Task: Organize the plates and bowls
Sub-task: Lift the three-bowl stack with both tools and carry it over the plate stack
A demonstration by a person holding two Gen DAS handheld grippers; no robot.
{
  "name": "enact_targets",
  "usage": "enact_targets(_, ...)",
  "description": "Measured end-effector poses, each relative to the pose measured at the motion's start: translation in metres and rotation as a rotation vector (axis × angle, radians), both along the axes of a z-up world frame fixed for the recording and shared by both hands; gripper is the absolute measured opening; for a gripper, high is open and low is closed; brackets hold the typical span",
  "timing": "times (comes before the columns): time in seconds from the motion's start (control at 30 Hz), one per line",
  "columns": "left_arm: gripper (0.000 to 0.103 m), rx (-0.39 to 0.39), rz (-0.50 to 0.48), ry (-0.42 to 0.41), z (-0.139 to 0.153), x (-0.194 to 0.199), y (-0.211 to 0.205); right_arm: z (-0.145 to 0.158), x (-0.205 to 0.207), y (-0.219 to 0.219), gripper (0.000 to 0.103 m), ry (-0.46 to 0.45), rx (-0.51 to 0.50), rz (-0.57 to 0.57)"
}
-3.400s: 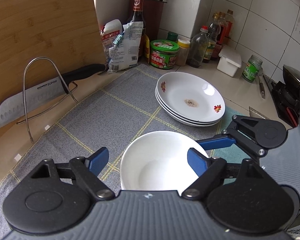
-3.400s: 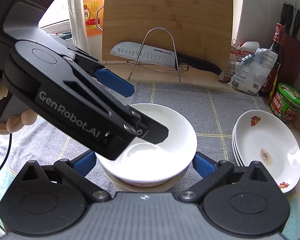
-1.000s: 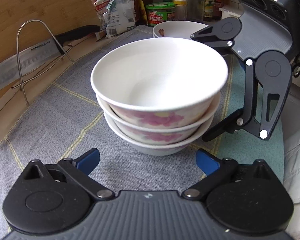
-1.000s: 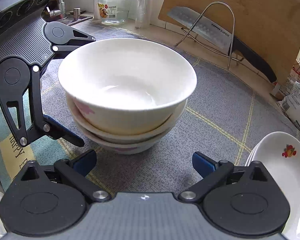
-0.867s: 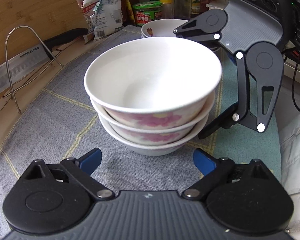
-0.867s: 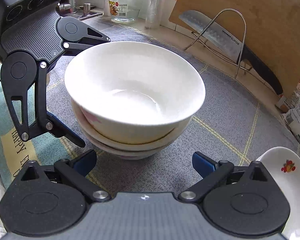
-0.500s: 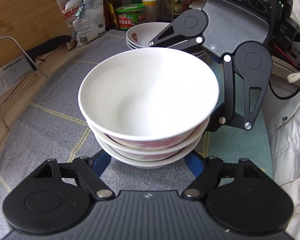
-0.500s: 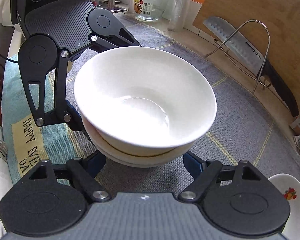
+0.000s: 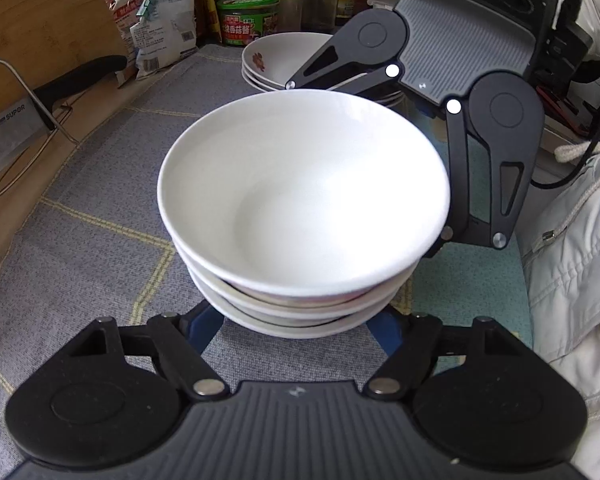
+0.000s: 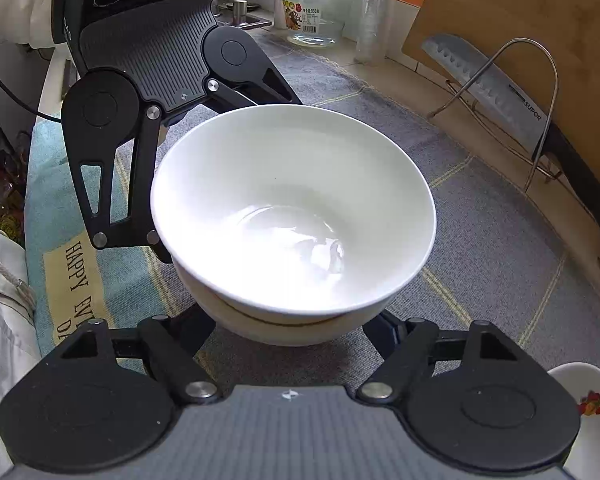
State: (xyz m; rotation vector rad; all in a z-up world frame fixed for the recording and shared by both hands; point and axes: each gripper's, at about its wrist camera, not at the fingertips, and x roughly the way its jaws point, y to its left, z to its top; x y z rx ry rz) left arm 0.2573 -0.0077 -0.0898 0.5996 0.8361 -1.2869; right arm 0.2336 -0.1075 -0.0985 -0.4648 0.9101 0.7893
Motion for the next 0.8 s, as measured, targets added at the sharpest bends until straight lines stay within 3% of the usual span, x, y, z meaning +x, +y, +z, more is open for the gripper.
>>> enact_targets(0.8,0.077,-0.002,-0.017,0.001,-0.0015,-0.0006,0.0001,0.0003,0.0008,0.0034,0.083,0.003,-0.024,-0.004)
